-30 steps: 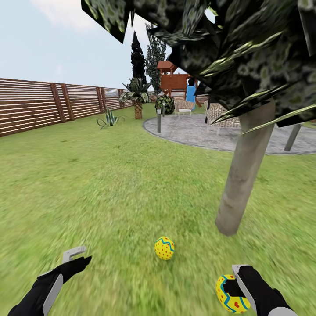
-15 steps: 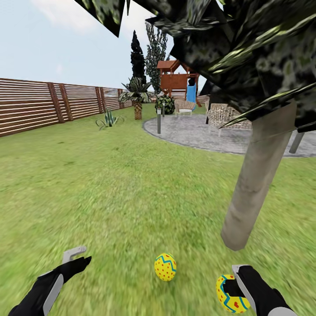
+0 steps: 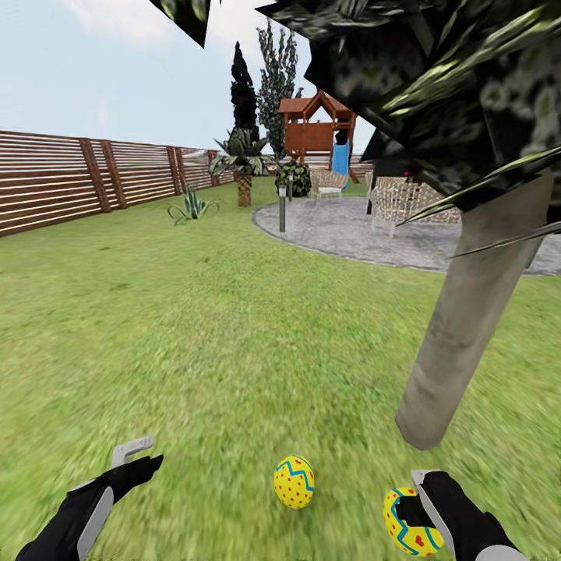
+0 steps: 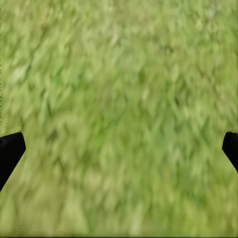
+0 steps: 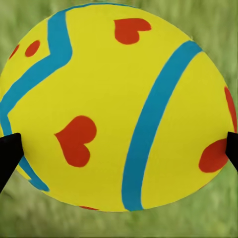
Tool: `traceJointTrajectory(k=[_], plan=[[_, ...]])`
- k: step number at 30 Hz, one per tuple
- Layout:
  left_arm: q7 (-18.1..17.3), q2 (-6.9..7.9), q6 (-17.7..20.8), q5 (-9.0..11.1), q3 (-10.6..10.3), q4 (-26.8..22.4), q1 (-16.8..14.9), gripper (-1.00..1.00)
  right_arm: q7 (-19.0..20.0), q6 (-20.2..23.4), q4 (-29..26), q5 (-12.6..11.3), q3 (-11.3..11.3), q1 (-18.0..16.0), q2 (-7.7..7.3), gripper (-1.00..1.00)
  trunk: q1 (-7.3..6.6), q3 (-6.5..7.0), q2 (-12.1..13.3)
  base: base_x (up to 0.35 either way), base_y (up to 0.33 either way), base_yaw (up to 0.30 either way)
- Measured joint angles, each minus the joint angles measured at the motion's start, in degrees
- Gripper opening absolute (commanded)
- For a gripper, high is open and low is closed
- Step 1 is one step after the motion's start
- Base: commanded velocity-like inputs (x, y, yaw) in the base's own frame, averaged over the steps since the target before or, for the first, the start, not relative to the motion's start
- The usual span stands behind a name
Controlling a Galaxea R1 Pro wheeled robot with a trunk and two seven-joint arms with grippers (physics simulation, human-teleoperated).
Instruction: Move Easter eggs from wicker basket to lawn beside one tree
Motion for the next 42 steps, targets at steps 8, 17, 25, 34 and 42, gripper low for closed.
traceJointTrajectory(k=[8,17,25,34,42], plan=[[0.1,-0.07,0.0,0.0,0.0,0.1,0.0,1.0,0.0,0.0,0.0,0.0,0.0,0.0,0.0,-1.0,0.21,-1.77,-0.1,0.0,0.0,0.0],[0.1,-0.57,0.0,-0.1,-0.1,0.1,0.0,1.0,0.0,0.0,0.0,0.0,0.0,0.0,0.0,-1.0,0.44,-3.77,-0.2,0.0,0.0,0.0],[0.1,-0.62,0.0,-0.1,-0.1,0.1,0.0,1.0,0.0,0.0,0.0,0.1,0.0,0.0,0.0,-1.0,0.64,-5.54,-0.3,0.0,0.0,0.0],[0.1,-0.63,0.0,-0.1,-0.1,0.1,0.0,1.0,0.0,0.0,0.0,0.0,0.0,0.0,0.05,-1.0,0.88,-7.54,-0.5,0.0,0.0,0.0],[0.1,-0.96,0.0,-0.1,-0.1,0.1,0.0,1.0,0.0,0.0,0.0,0.0,0.0,0.0,0.04,-1.0,1.08,-9.31,-0.6,0.0,0.0,0.0]])
